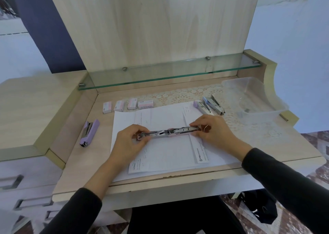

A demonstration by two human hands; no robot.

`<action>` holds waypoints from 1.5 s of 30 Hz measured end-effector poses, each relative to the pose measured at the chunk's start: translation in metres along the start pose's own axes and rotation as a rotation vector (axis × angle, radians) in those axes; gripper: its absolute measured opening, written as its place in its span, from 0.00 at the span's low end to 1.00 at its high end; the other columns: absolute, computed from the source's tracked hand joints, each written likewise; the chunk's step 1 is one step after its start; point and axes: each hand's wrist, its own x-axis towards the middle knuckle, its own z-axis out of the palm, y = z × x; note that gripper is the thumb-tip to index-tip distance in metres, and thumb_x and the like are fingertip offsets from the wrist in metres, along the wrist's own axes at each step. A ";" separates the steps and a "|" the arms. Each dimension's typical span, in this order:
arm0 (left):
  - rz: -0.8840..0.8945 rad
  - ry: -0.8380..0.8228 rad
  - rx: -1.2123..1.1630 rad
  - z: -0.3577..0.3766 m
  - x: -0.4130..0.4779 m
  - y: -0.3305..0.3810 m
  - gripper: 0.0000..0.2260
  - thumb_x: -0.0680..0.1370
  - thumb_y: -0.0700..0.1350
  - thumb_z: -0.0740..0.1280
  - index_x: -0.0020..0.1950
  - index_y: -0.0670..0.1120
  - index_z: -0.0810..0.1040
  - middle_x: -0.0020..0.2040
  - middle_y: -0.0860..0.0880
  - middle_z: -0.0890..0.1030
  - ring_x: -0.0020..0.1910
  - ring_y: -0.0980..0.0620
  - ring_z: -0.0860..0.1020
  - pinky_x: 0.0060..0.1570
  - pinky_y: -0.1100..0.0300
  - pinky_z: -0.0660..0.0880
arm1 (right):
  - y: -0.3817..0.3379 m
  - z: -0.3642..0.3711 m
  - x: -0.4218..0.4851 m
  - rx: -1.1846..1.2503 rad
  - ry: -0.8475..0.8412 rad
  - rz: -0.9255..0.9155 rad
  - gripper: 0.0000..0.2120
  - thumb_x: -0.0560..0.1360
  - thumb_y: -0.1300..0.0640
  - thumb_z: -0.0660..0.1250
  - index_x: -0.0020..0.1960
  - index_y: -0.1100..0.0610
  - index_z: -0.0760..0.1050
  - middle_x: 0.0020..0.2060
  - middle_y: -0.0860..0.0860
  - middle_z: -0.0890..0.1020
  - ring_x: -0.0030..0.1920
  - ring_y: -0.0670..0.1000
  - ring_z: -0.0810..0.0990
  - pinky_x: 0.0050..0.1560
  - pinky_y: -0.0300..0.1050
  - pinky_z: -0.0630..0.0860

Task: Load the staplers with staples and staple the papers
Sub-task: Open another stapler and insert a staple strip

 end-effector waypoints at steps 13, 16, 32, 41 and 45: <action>0.579 -0.328 0.447 0.032 0.033 0.035 0.13 0.75 0.48 0.62 0.58 0.49 0.79 0.46 0.48 0.80 0.42 0.49 0.76 0.36 0.60 0.73 | 0.003 0.010 -0.005 0.009 0.117 -0.081 0.10 0.65 0.64 0.75 0.45 0.60 0.83 0.40 0.53 0.83 0.35 0.42 0.75 0.40 0.24 0.69; 0.641 -0.384 0.495 0.034 0.042 0.037 0.16 0.76 0.48 0.56 0.60 0.50 0.78 0.43 0.47 0.79 0.37 0.49 0.74 0.30 0.61 0.69 | 0.003 0.010 -0.006 -0.001 0.128 -0.077 0.09 0.65 0.63 0.74 0.45 0.60 0.83 0.40 0.53 0.83 0.35 0.46 0.76 0.39 0.25 0.69; 0.603 -0.469 0.509 0.038 0.052 0.034 0.18 0.77 0.39 0.65 0.65 0.50 0.73 0.49 0.44 0.76 0.44 0.47 0.71 0.39 0.56 0.70 | 0.002 0.010 -0.006 0.002 0.129 -0.076 0.08 0.66 0.63 0.73 0.45 0.60 0.82 0.38 0.53 0.82 0.33 0.46 0.74 0.36 0.28 0.68; 0.691 -0.411 0.502 0.039 0.053 0.037 0.16 0.75 0.49 0.55 0.55 0.48 0.78 0.36 0.48 0.79 0.31 0.48 0.76 0.27 0.59 0.70 | 0.001 0.011 -0.004 0.010 0.117 -0.079 0.08 0.67 0.63 0.73 0.46 0.61 0.82 0.38 0.52 0.81 0.32 0.36 0.69 0.39 0.25 0.68; 0.731 -0.392 0.515 0.040 0.055 0.039 0.16 0.74 0.48 0.55 0.53 0.47 0.79 0.35 0.47 0.79 0.30 0.48 0.76 0.25 0.57 0.73 | 0.003 0.012 -0.004 0.002 0.118 -0.099 0.08 0.66 0.62 0.74 0.45 0.61 0.82 0.37 0.53 0.81 0.32 0.36 0.69 0.39 0.25 0.68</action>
